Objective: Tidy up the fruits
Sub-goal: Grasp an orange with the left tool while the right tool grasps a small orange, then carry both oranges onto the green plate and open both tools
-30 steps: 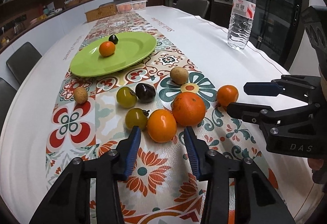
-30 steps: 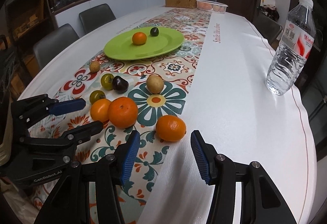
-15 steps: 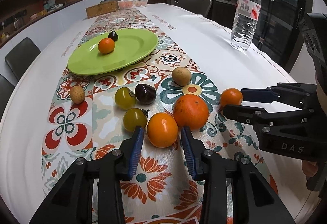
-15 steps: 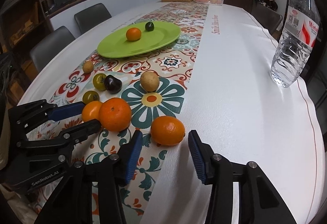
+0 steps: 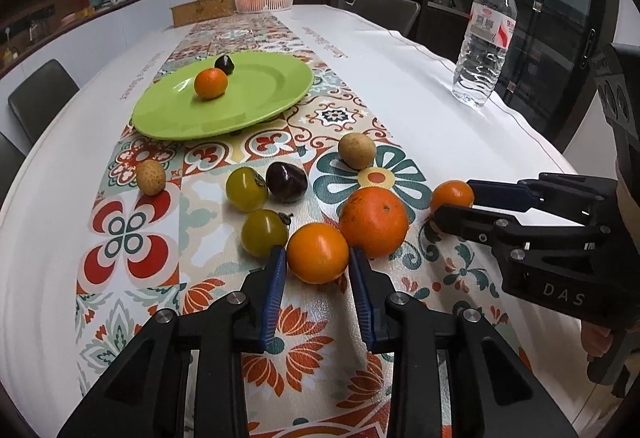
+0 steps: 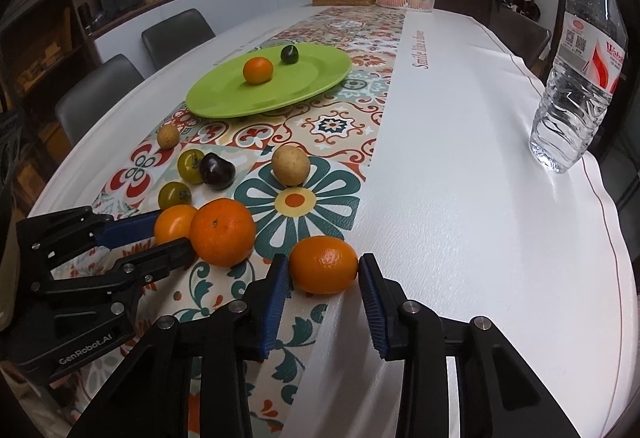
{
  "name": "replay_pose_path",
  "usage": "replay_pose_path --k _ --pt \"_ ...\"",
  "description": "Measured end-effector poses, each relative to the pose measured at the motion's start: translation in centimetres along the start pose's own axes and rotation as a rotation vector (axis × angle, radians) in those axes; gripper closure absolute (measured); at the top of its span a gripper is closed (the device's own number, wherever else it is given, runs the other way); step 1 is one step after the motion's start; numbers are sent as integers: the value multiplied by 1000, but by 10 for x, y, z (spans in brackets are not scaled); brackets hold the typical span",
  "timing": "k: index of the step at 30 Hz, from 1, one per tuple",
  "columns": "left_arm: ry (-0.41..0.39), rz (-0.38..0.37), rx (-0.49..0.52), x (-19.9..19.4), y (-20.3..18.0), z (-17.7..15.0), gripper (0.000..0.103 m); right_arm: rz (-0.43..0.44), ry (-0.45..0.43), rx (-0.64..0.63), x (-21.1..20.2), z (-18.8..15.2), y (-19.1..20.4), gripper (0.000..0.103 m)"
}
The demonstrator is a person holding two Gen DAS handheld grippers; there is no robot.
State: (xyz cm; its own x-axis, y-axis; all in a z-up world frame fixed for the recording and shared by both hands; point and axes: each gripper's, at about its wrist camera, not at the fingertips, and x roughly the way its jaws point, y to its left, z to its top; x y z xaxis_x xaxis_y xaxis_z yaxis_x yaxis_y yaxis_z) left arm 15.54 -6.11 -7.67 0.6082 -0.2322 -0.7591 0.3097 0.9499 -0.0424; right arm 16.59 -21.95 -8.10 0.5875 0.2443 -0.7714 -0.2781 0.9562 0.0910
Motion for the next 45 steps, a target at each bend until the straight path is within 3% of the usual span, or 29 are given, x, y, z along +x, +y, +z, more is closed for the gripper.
replay_pose_path --k 22,36,45 --pt "-117 12 3 -52 -3 2 72 37 -104 -36 -46 4 26 66" --pt "-208 54 -5 -75 16 24 72 54 -206 -91 -60 40 41 66" --pt "-227 65 -5 -72 36 50 72 91 -220 -93 -49 71 45 66"
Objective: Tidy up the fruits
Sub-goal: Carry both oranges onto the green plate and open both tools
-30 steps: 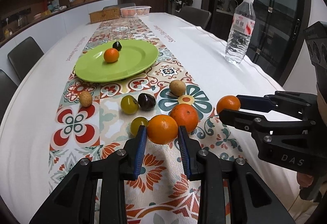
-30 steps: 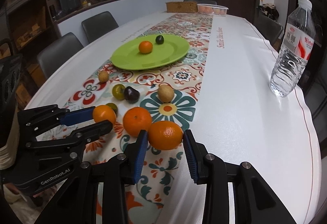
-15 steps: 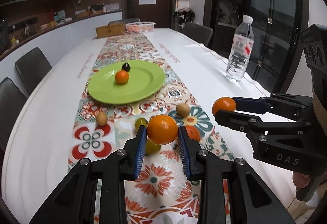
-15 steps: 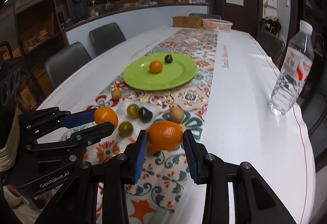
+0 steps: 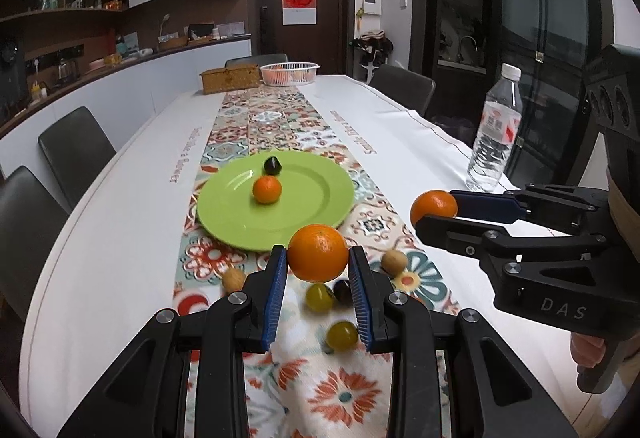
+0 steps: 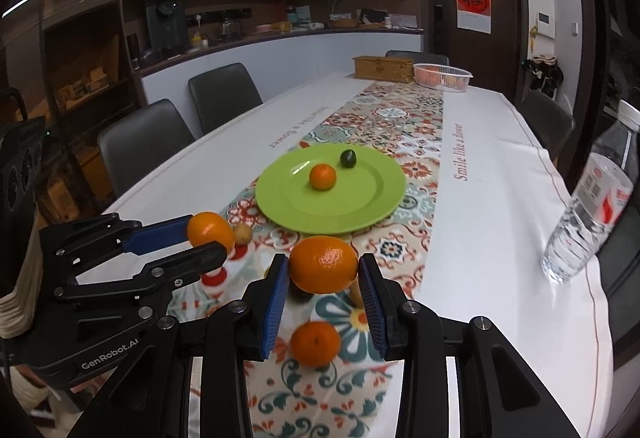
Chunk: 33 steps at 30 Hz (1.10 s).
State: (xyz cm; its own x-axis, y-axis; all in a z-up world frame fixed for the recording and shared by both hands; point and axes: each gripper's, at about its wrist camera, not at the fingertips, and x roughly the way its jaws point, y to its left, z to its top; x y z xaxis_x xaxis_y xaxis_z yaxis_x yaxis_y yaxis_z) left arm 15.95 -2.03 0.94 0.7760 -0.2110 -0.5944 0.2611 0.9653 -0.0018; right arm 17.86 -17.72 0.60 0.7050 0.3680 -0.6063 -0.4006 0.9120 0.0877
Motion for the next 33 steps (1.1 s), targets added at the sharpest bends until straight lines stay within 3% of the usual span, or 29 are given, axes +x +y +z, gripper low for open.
replay_pose_path --k 13,33 --pt "14 16 14 37 33 38 72 4 13 -33 43 48 -2 66" --pt "199 6 -69 149 97 63 72 -39 199 5 164 86 -30 66"
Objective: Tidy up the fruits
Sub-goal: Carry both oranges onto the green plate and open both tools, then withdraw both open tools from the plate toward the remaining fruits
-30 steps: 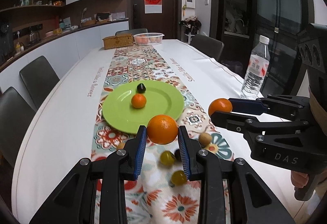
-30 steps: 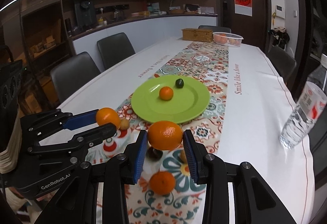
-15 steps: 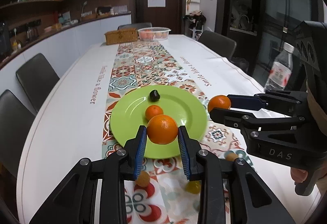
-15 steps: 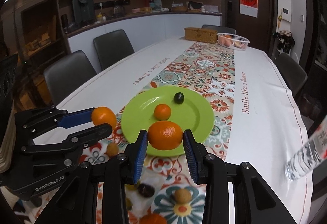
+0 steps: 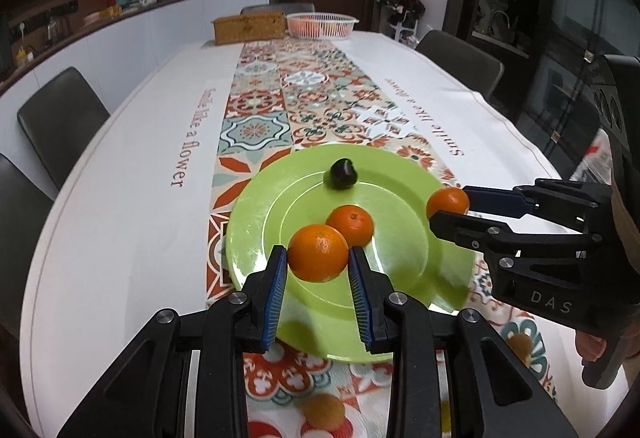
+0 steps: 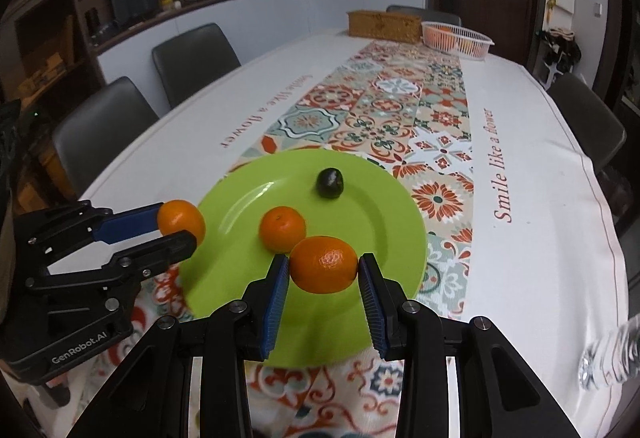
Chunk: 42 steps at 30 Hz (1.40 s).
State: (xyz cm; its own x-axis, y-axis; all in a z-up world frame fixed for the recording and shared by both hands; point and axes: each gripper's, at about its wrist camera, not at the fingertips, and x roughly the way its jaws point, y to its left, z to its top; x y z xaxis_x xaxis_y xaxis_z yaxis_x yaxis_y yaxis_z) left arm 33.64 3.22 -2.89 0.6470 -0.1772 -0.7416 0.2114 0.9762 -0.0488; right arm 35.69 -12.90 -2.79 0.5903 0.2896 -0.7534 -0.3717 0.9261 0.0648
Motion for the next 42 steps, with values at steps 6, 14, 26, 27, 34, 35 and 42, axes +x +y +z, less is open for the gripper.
replay_pose_path --k 6,14,26,27,34,35,42 --pt "46 -14 -36 21 11 5 72 -16 42 4 24 8 -5 66" --pt "27 0 -22 13 9 7 60 -22 38 34 24 9 -8 56" --pt "-58 49 18 -52 -13 -8 40 -74 -84 -9 -44 -9 0 49" --pt "-68 54 22 -58 -15 -10 40 -75 -98 -11 -52 -11 2 48" --pt "-138 64 45 -104 -33 -25 31 -64 -171 -5 -96 -28 10 39" --pt "-145 65 46 -110 -36 -29 30 -64 -180 -5 -101 -31 11 39" --pt "-175 62 54 -141 -52 -51 23 -97 -251 -14 -142 -56 18 33"
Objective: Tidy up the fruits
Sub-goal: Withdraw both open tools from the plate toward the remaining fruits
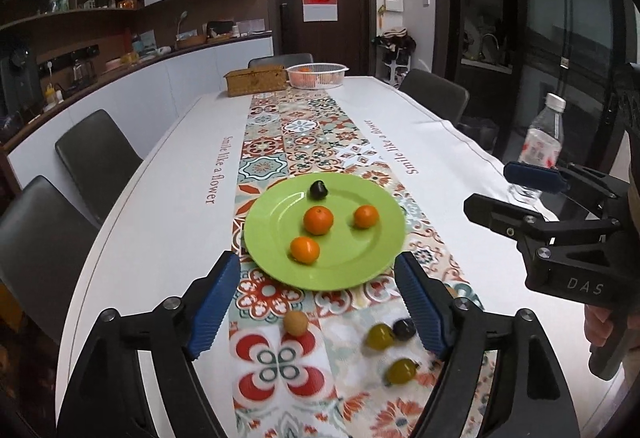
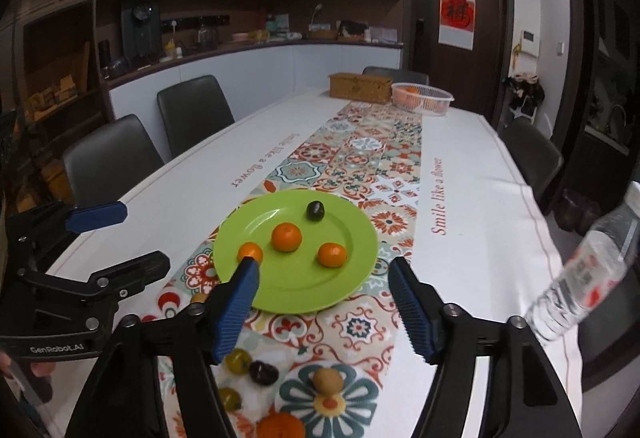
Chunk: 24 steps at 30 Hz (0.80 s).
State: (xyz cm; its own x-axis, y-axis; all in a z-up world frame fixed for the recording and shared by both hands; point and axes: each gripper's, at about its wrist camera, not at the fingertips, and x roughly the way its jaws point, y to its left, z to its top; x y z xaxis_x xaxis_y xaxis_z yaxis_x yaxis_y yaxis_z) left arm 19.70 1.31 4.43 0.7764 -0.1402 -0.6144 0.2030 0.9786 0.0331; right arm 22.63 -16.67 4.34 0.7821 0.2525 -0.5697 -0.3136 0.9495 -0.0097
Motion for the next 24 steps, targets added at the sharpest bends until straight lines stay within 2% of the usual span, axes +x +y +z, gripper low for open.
replay_pose_path --k 10,24 --pt "-20 -40 -3 -33 -18 -24 23 -39 -55 -43 -48 -25 10 30" --pt "-107 2 54 -64 -38 -57 23 -16 -77 -84 -80 -58 20 29"
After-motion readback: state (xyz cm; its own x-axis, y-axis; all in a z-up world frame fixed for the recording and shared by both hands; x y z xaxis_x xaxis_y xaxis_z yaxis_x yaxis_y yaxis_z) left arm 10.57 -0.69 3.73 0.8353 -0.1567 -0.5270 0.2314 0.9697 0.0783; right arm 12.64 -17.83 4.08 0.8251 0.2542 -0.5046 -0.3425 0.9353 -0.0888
